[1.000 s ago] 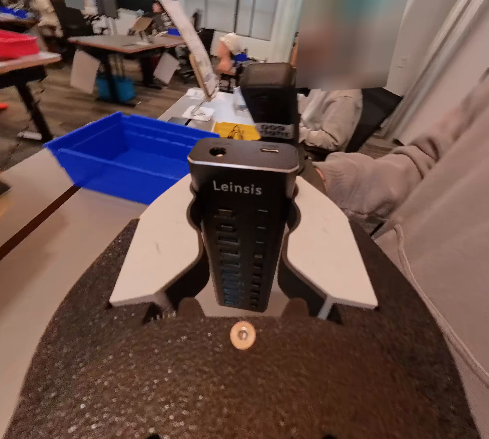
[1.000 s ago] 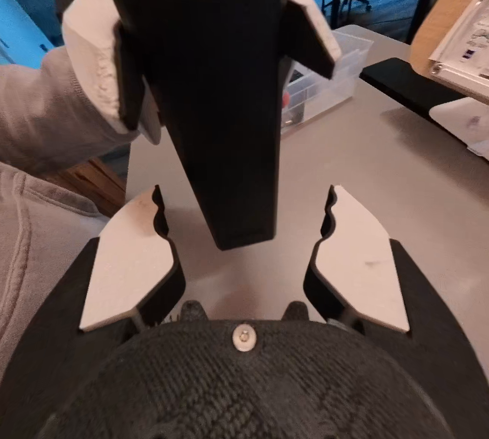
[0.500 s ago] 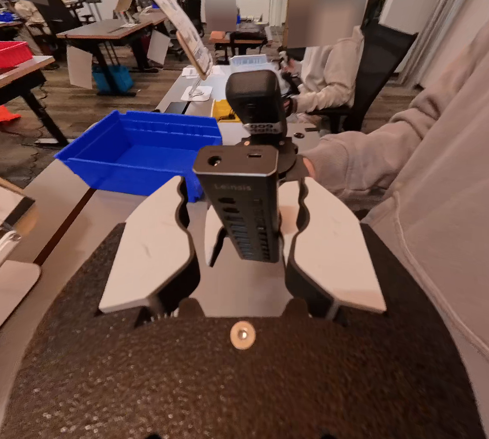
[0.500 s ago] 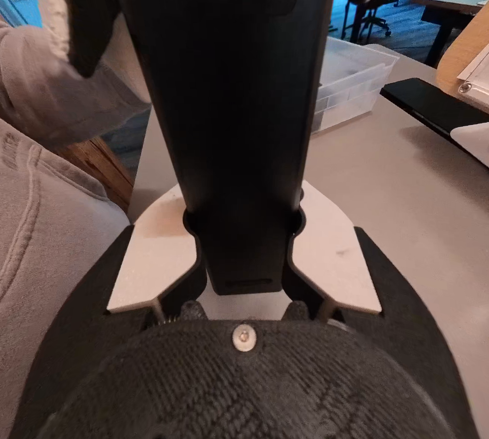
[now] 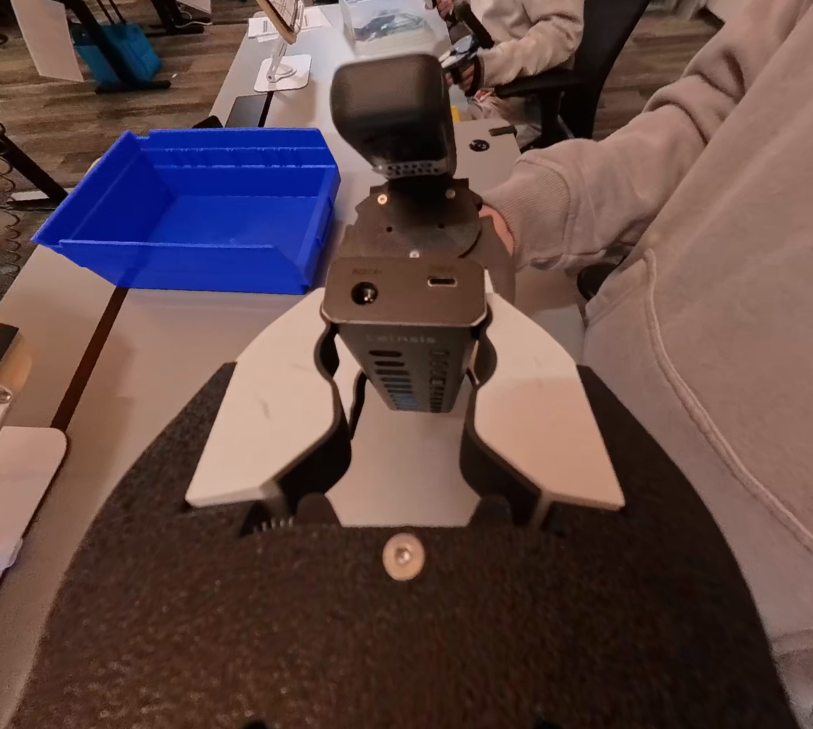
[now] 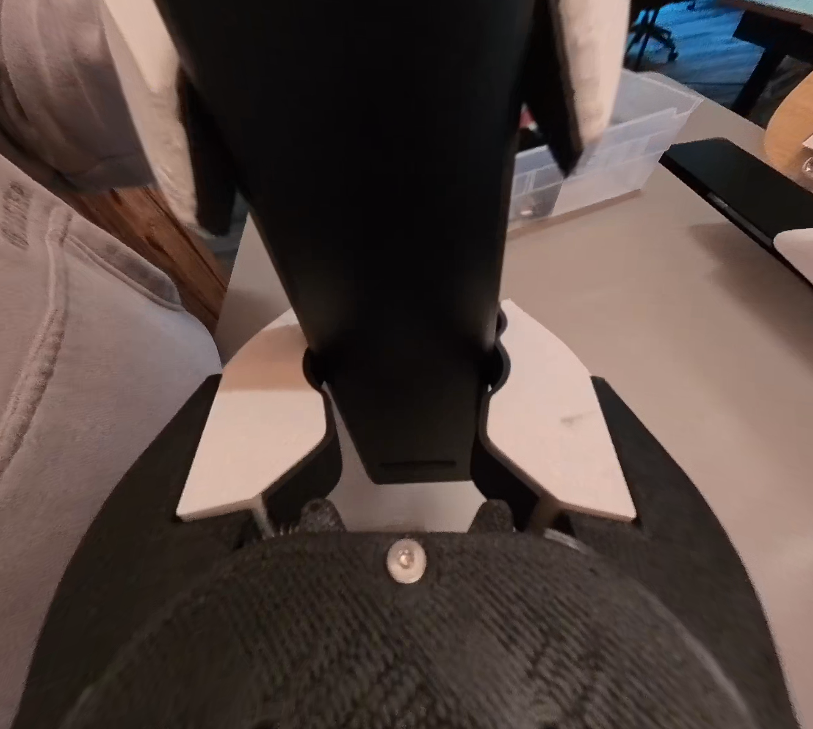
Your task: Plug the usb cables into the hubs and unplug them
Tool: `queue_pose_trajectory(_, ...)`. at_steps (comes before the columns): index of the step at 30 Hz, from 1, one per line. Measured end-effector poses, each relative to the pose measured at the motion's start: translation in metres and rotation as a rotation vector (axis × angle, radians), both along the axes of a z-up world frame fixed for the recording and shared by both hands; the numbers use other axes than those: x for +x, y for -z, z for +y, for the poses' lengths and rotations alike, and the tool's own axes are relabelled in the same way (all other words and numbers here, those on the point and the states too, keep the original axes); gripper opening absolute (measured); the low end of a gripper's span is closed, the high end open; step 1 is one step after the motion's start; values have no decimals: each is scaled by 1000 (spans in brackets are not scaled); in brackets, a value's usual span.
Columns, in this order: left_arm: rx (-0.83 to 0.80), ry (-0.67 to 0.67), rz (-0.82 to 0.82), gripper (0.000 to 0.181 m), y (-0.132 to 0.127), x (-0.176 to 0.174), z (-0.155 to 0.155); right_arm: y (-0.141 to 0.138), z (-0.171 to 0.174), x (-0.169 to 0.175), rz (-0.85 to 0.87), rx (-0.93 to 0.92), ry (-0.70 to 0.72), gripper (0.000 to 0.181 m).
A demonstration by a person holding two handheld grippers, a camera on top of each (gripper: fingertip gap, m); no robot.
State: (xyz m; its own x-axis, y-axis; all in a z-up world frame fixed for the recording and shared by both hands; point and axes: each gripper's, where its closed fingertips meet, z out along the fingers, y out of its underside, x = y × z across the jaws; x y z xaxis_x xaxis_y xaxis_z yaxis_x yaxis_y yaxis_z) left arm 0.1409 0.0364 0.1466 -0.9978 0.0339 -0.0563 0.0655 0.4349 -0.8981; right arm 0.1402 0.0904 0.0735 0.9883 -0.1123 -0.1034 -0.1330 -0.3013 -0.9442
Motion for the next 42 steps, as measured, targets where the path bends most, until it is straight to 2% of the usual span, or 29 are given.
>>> queue_pose_trajectory(2,-1,2,-5,59,1,0,-3,-12,1,2,8,79,4,74)
queue_pose_trajectory(8,30,-6,-8,60,7,1,-3,-8,1,3,60,69,18,76)
queue_pose_trajectory(15,37,-40,-19,59,2,7,7,-24,-6,7,110,173,48,74)
queue_pose_trajectory(19,-1,-14,7,59,-2,3,7,-25,-8,3,40,161,6,60)
queue_pose_trajectory(21,-14,-8,-10,59,-6,2,7,-30,-7,4,22,188,15,62)
queue_pose_trajectory(23,-28,1,-13,59,-10,0,5,-30,-5,8,43,216,44,78)
queue_pose_trajectory(26,-52,15,-1,59,-13,-1,2,-29,-1,1,30,209,7,63)
queue_pose_trajectory(29,-32,25,-1,59,-8,-3,1,-21,-2,-2,15,127,-22,63)
queue_pose_trajectory(35,-11,-7,-33,59,-8,2,1,-29,-3,5,36,188,42,72)
queue_pose_trajectory(38,-6,0,-12,59,-5,0,0,-24,-3,2,62,148,15,64)
queue_pose_trajectory(42,-30,8,-28,59,-6,-3,1,-22,-5,1,-17,121,15,63)
